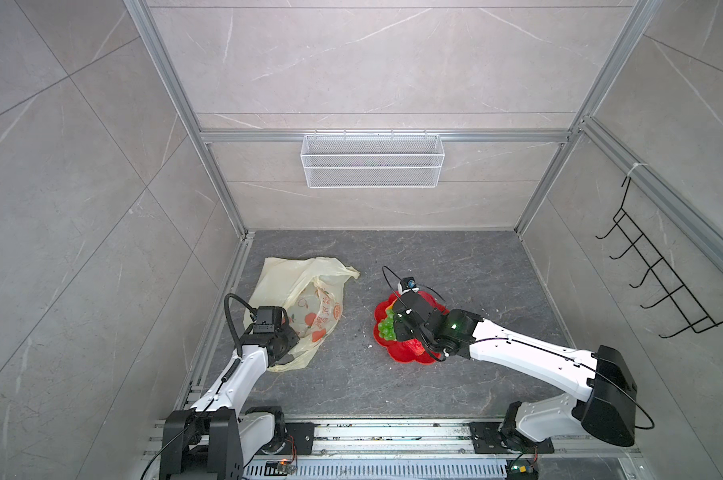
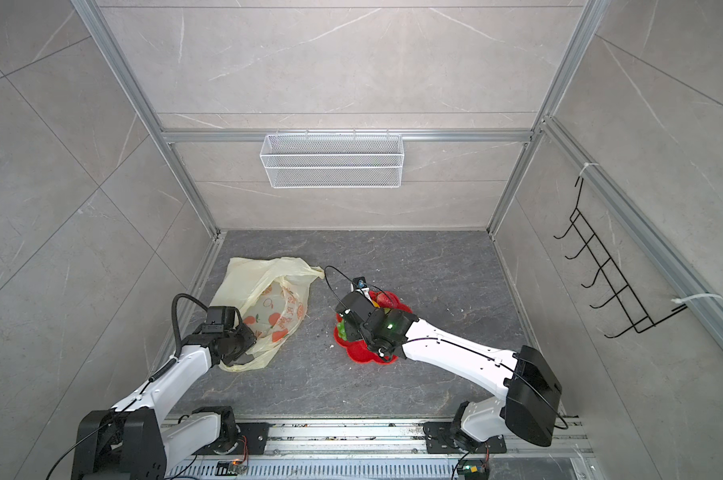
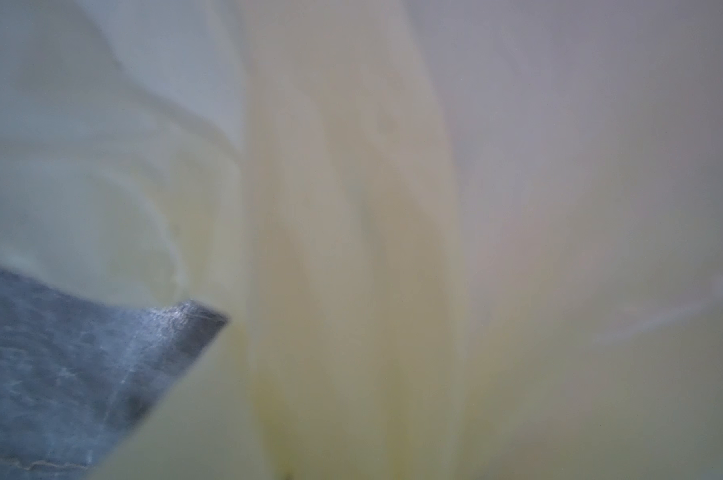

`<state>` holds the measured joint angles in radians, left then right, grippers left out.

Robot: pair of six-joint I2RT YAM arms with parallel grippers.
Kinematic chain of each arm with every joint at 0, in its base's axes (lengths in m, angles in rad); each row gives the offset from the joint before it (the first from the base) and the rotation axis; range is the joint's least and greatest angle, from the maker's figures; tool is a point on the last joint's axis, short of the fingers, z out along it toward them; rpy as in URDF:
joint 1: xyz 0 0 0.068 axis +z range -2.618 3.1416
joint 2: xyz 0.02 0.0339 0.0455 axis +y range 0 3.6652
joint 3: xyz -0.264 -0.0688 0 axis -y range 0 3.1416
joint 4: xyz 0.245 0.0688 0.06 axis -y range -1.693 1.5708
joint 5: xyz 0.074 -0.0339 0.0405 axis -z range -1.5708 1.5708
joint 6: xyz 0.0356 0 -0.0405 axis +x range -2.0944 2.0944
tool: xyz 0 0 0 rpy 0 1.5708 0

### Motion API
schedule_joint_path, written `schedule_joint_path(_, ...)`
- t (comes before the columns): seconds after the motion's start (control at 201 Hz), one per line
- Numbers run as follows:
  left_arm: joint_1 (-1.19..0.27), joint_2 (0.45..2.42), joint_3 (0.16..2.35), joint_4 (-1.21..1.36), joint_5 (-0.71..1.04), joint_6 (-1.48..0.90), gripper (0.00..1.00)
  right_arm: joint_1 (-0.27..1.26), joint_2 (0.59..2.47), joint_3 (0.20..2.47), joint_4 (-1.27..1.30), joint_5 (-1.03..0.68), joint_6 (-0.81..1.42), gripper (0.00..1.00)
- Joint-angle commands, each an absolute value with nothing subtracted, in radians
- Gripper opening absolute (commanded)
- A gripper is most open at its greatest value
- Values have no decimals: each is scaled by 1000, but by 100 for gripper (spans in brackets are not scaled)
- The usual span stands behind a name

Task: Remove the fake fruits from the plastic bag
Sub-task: 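Lower the green grapes onto the red plate and open the right gripper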

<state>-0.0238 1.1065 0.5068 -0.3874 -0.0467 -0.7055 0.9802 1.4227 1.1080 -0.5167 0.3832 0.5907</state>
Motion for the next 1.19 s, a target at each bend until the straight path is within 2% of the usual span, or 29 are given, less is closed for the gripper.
schedule_joint_path(0.0,-22,1092,518,-370,-37,-681,37,989,1421,1078,-526,412,607,36)
schedule_joint_path(0.199,-21,1094,519,-370,-37,-680,37,991,1394,1003,-508,405,641,41)
schedule_joint_path(0.418,-22,1099,522,-369,-36,-679,36,989,1354,933,-486,386,666,53)
schedule_joint_path(0.518,-22,1100,523,-371,-37,-679,36,987,1341,904,-462,359,670,64)
schedule_joint_path(0.642,-22,1100,523,-373,-37,-679,36,959,1311,854,-395,251,682,70)
schedule_joint_path(0.886,-21,1105,525,-374,-36,-679,37,802,1247,723,-206,-40,773,70)
schedule_joint_path(1.19,-21,1111,528,-377,-41,-678,37,704,1246,639,-38,-199,877,78)
